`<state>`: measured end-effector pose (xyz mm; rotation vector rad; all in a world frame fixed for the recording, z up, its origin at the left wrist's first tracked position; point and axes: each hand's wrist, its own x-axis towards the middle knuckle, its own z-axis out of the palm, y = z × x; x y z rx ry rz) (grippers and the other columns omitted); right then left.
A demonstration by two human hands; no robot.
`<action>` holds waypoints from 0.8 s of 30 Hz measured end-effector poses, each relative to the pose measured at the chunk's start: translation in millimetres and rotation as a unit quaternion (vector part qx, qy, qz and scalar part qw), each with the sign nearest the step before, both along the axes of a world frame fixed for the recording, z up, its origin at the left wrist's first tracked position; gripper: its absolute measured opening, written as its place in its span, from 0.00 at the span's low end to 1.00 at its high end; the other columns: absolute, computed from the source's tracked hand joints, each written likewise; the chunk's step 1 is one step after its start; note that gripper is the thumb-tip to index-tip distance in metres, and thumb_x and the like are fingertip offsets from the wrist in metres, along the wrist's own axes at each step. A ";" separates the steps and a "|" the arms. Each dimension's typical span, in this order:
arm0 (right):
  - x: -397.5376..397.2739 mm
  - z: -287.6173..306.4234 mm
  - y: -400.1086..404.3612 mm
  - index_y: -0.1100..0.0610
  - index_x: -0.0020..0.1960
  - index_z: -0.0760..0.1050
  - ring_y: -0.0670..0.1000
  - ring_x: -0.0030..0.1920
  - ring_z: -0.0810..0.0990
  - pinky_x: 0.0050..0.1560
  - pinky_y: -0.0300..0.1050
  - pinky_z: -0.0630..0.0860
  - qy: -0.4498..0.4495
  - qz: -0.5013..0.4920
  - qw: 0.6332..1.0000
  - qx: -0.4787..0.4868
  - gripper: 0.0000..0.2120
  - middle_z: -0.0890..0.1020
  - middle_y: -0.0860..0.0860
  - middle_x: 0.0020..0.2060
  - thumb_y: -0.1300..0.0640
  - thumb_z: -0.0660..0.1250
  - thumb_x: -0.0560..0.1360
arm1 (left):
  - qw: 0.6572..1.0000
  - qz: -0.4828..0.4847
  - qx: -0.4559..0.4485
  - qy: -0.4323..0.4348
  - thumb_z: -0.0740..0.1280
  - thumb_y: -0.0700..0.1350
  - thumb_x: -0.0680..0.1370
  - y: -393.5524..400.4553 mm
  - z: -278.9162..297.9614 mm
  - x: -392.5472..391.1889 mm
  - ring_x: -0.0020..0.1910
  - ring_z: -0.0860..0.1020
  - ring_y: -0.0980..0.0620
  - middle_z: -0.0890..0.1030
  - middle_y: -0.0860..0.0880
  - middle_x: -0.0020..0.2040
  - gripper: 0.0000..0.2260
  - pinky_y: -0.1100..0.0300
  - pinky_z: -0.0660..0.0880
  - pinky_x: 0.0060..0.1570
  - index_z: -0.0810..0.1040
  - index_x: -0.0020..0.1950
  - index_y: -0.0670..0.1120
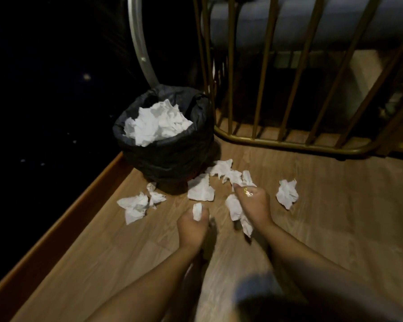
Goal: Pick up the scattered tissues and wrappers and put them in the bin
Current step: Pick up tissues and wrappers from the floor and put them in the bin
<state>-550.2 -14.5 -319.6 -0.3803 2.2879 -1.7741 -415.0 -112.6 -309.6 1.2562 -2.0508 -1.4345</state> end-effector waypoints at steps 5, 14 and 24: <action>-0.4 60.3 -31.8 0.58 0.42 0.74 0.48 0.38 0.74 0.38 0.44 0.71 -0.025 -0.025 0.997 -0.074 0.07 0.76 0.49 0.35 0.56 0.68 0.76 | 0.973 -0.100 -0.194 0.070 0.67 0.39 0.77 -36.8 75.7 -43.8 0.49 0.79 0.58 0.82 0.53 0.51 0.11 0.71 0.73 0.50 0.80 0.59 0.45; -33.3 157.4 -78.9 0.59 0.37 0.75 0.45 0.32 0.71 0.33 0.37 0.67 0.041 0.053 0.989 -0.131 0.19 0.73 0.49 0.29 0.46 0.64 0.78 | 0.931 -0.056 -0.341 0.115 0.66 0.54 0.79 -79.3 184.0 -69.8 0.35 0.73 0.51 0.74 0.49 0.31 0.20 0.54 0.68 0.39 0.72 0.30 0.47; -49.8 218.2 -155.7 0.60 0.36 0.75 0.48 0.34 0.71 0.38 0.46 0.66 0.006 0.003 0.985 -0.171 0.19 0.74 0.51 0.30 0.53 0.56 0.81 | 0.955 0.007 -0.226 0.191 0.69 0.60 0.73 -177.1 218.7 -92.9 0.42 0.80 0.48 0.80 0.46 0.39 0.13 0.47 0.78 0.46 0.77 0.34 0.54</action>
